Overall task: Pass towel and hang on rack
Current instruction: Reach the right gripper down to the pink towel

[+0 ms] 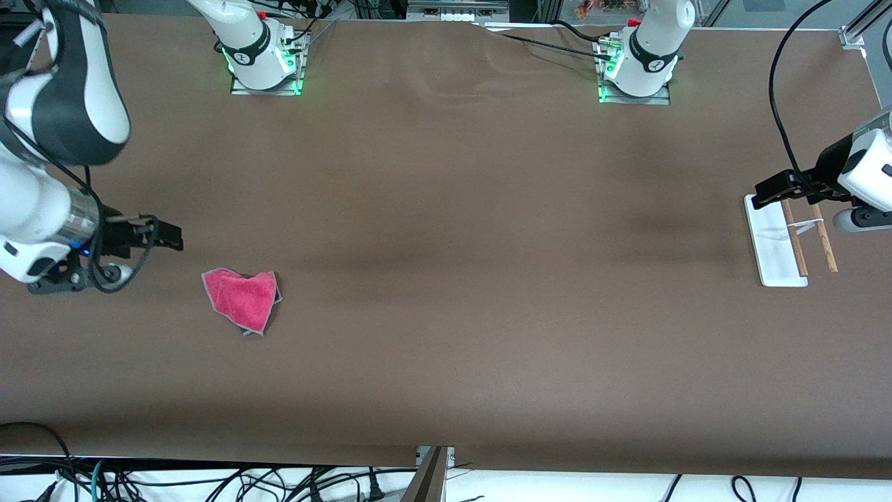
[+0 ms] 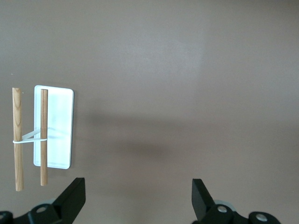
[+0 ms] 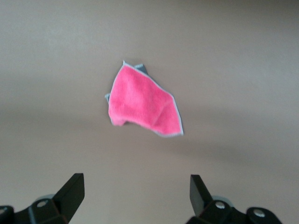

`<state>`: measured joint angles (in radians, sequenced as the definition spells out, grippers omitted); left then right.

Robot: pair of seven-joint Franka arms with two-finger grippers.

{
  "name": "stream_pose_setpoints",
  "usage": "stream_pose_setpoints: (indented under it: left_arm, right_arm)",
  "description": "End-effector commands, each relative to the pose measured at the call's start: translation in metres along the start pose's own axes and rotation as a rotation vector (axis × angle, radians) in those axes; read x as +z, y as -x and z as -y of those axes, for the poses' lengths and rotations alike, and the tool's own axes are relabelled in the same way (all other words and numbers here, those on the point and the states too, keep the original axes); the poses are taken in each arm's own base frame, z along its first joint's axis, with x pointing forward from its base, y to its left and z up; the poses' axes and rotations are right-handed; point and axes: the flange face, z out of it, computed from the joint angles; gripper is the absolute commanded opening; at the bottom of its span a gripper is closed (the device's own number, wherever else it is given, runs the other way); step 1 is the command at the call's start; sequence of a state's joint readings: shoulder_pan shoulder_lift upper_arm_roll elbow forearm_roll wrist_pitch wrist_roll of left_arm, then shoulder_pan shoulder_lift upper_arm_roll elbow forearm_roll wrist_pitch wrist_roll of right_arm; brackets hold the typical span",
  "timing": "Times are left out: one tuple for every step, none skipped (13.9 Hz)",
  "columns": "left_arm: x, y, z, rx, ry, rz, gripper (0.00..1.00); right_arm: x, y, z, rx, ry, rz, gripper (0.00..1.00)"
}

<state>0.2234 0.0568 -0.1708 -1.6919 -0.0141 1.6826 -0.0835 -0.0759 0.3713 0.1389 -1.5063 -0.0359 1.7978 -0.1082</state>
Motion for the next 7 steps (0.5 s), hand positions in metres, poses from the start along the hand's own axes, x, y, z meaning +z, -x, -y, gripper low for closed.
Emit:
stream_pose_setpoints:
  left_arm:
    - [-0.001,-0.005,-0.001,-0.004,-0.015,-0.011,1.00]
    - [-0.001,-0.005,-0.001,-0.004,-0.015,-0.011,1.00]
    - [0.000,-0.005,-0.001,-0.004,-0.015,-0.009,1.00]
    - [0.000,-0.005,-0.001,-0.003,-0.015,-0.009,1.00]
    - [0.000,-0.005,-0.001,-0.003,-0.015,-0.009,1.00]
    - [0.001,-0.004,-0.002,-0.001,-0.014,-0.008,1.00]
    - [0.000,-0.004,-0.002,-0.001,-0.014,-0.009,1.00]
  right_arm:
    - [0.035,-0.023,0.005,-0.033,-0.027,-0.018,1.00]
    - [0.053,-0.030,0.006,-0.035,-0.031,-0.022,1.00]
    - [0.068,-0.037,0.007,-0.039,-0.032,-0.034,1.00]
    - [0.083,-0.045,0.012,-0.057,-0.030,-0.056,1.00]
    - [0.100,-0.053,0.014,-0.078,-0.028,-0.079,1.00]
    - [0.118,-0.060,0.016,-0.104,-0.029,-0.098,1.00]
    - [0.140,-0.067,0.017,-0.137,-0.031,-0.118,1.00]
